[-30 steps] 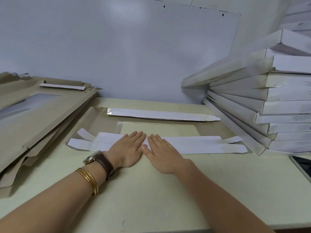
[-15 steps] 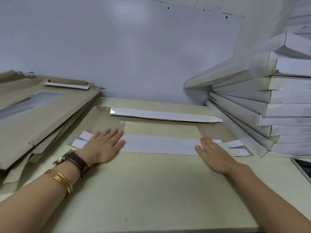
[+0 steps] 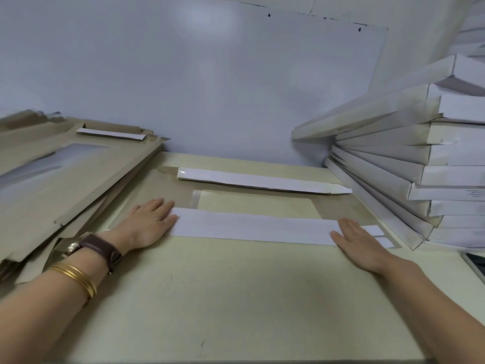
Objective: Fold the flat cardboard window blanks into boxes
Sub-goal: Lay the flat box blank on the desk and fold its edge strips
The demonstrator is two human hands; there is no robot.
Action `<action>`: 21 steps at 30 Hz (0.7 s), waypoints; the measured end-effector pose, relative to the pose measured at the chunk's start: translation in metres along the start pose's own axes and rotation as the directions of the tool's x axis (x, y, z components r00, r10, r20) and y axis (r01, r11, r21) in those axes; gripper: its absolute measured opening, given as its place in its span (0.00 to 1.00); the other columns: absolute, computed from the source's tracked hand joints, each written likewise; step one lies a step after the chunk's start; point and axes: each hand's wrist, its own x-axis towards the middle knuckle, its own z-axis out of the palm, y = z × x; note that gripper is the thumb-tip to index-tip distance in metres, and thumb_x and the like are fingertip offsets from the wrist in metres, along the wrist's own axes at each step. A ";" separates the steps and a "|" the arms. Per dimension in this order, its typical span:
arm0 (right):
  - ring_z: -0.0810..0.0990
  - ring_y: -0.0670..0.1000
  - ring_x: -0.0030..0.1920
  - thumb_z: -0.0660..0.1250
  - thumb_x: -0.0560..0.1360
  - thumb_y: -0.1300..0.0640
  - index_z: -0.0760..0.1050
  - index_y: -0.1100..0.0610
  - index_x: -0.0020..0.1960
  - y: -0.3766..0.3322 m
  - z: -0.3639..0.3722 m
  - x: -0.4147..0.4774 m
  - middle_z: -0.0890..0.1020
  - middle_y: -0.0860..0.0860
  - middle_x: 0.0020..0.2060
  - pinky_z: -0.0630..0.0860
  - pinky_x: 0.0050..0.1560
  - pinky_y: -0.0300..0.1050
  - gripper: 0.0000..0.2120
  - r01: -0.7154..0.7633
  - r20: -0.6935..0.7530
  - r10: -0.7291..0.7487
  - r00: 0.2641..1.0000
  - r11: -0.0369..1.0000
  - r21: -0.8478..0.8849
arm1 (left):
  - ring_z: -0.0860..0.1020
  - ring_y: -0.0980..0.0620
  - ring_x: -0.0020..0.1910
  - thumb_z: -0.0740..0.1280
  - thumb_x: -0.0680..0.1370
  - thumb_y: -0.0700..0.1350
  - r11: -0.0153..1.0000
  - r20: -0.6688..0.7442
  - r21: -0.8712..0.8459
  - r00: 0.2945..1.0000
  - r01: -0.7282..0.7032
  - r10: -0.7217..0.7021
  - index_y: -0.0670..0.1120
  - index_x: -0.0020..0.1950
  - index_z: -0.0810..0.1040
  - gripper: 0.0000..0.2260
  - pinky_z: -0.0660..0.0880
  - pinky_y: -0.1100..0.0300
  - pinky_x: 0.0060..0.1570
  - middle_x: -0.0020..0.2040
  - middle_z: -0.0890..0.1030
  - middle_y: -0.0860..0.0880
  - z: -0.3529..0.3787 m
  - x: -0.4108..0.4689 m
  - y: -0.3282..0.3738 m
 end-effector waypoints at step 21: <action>0.58 0.54 0.74 0.60 0.75 0.56 0.50 0.51 0.79 -0.052 -0.025 0.039 0.61 0.54 0.74 0.57 0.71 0.49 0.35 0.122 0.031 -0.121 0.992 0.992 -0.018 | 0.68 0.49 0.68 0.61 0.60 0.58 0.985 0.030 -0.172 0.999 -0.031 0.037 0.50 0.74 0.65 0.41 0.51 0.50 0.72 0.68 0.71 0.49 -0.032 0.014 0.050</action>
